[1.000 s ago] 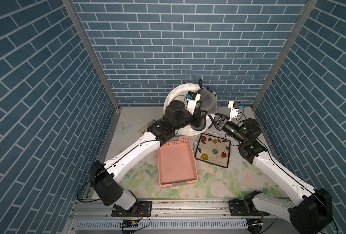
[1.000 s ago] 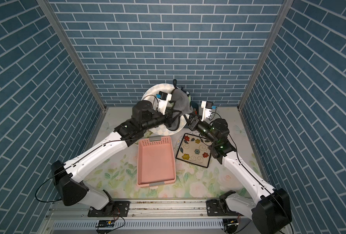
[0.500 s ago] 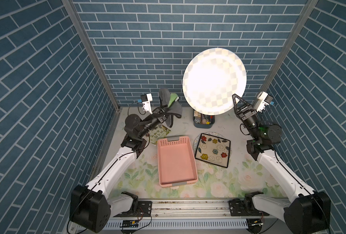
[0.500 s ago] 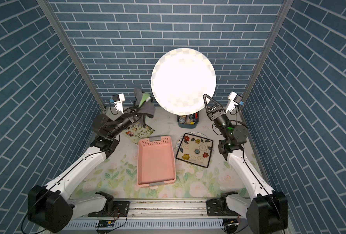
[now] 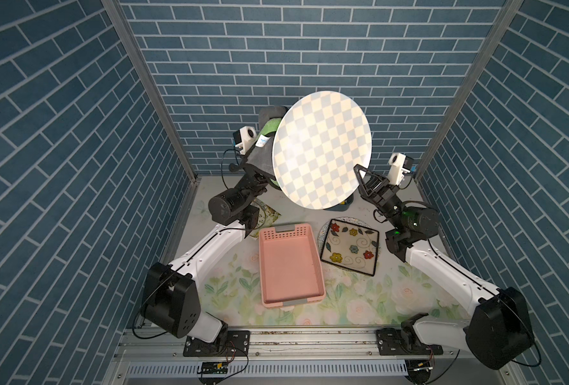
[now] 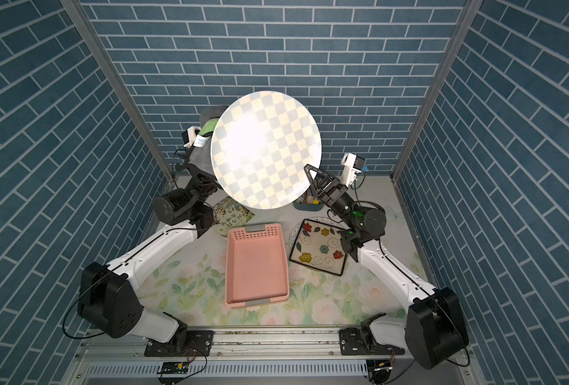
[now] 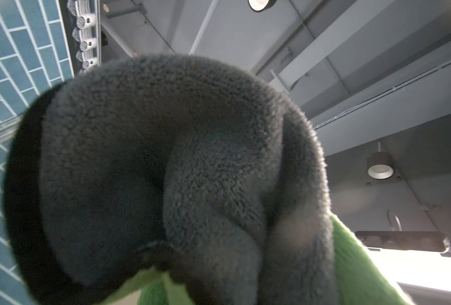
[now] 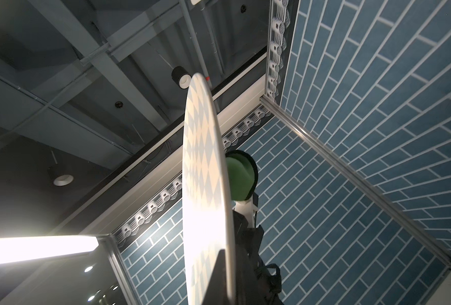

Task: Wipe the wet plate dry
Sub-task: Wipe the plate with towel.

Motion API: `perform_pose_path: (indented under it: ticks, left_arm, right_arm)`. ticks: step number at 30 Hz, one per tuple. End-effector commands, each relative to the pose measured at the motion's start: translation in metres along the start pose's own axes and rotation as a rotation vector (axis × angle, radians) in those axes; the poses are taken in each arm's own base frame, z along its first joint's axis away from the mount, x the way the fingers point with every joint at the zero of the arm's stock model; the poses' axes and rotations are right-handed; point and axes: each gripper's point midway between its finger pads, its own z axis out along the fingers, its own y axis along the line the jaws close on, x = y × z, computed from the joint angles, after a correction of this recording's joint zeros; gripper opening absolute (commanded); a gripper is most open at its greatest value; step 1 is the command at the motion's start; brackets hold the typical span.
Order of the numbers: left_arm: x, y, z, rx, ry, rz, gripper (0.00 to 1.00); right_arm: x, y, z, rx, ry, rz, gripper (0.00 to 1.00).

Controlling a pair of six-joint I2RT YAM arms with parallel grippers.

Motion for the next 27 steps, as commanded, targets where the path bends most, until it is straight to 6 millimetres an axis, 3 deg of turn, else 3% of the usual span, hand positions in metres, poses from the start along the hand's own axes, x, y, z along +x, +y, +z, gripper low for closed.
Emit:
perform_pose_path:
  ticks: [1,5,8,10,12,14,17,20,23,25,27]
  left_arm:
    - [0.035,-0.045,0.015,0.170,0.094,-0.008,0.00]
    - [0.075,-0.018,0.020,0.100,0.146,-0.035,0.00]
    - [0.088,-0.002,0.009,0.035,0.145,-0.044,0.00]
    - [0.080,-0.017,0.006,0.059,0.131,-0.014,0.00]
    - [0.066,-0.037,0.013,0.083,0.124,0.044,0.00]
    - [0.050,-0.055,0.023,0.107,0.117,0.107,0.00]
    - [0.034,-0.080,0.043,0.162,0.131,0.176,0.00]
    - [0.030,-0.079,0.058,0.187,0.145,0.176,0.00]
    - [0.040,-0.067,0.058,0.200,0.147,0.137,0.00]
    - [0.055,-0.049,0.055,0.174,0.157,0.104,0.00]
    - [0.069,-0.026,0.050,0.129,0.162,0.064,0.00]
  right_arm:
    - [0.020,0.016,0.019,-0.087,0.094,-0.037,0.00]
    - [0.001,0.016,0.051,-0.117,0.094,-0.083,0.00]
    - [-0.040,0.032,0.075,-0.134,0.044,-0.189,0.00]
    - [-0.073,0.030,0.069,-0.105,-0.027,-0.222,0.00]
    - [-0.085,0.028,0.056,-0.084,-0.055,-0.235,0.00]
    - [-0.079,0.028,0.044,-0.067,-0.048,-0.244,0.00]
    - [-0.046,0.025,0.025,-0.056,-0.006,-0.215,0.00]
    - [-0.006,0.025,0.021,-0.087,0.041,-0.163,0.00]
    - [0.014,0.026,0.033,-0.117,0.067,-0.139,0.00]
    - [0.007,0.027,0.045,-0.134,0.058,-0.150,0.00]
    - [-0.013,0.034,0.062,-0.149,0.035,-0.187,0.00]
